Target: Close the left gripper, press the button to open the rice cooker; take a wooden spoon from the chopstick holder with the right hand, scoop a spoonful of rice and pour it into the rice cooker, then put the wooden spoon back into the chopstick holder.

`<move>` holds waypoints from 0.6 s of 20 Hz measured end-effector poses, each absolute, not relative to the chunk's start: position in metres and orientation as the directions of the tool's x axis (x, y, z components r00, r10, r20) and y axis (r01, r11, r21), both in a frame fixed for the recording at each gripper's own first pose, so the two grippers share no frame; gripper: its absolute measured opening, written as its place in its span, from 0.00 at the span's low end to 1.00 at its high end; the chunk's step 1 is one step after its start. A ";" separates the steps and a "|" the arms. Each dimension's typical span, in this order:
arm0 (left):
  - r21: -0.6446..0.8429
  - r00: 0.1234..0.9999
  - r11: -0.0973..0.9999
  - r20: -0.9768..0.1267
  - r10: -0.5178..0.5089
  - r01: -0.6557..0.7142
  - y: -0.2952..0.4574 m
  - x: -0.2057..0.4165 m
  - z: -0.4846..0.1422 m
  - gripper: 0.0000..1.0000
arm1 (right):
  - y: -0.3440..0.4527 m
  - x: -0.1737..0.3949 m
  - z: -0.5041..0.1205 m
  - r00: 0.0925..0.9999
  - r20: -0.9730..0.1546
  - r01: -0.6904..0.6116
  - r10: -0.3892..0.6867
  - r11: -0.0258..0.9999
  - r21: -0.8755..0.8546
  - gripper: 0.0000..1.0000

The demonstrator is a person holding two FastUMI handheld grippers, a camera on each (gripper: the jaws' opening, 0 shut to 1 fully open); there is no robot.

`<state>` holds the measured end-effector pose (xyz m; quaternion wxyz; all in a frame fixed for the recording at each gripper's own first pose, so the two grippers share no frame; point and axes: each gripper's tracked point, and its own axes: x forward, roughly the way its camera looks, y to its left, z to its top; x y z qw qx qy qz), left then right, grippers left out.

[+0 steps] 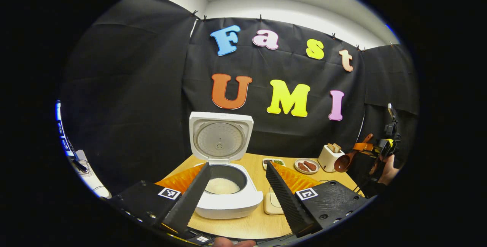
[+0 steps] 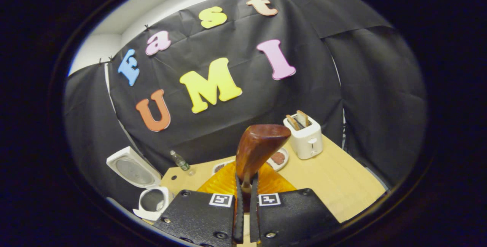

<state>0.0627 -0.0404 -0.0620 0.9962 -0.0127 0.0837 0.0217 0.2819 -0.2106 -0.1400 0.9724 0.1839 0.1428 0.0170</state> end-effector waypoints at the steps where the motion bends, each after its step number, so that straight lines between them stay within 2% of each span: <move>1: -0.024 0.985 0.999 -0.170 0.039 -0.044 -0.045 0.066 -0.061 0.95 | -0.217 0.287 -0.155 0.954 -0.292 0.036 0.074 0.935 0.354 0.11; 5: -0.026 0.977 0.998 -0.204 0.056 -0.063 -0.055 0.070 -0.067 0.94 | -0.232 0.301 -0.214 0.928 -0.369 0.091 0.051 0.930 0.357 0.11; 12: -0.010 0.965 0.993 -0.235 0.116 -0.122 -0.055 0.073 -0.074 0.94 | -0.226 0.330 -0.273 0.908 -0.417 0.092 0.042 0.950 0.297 0.11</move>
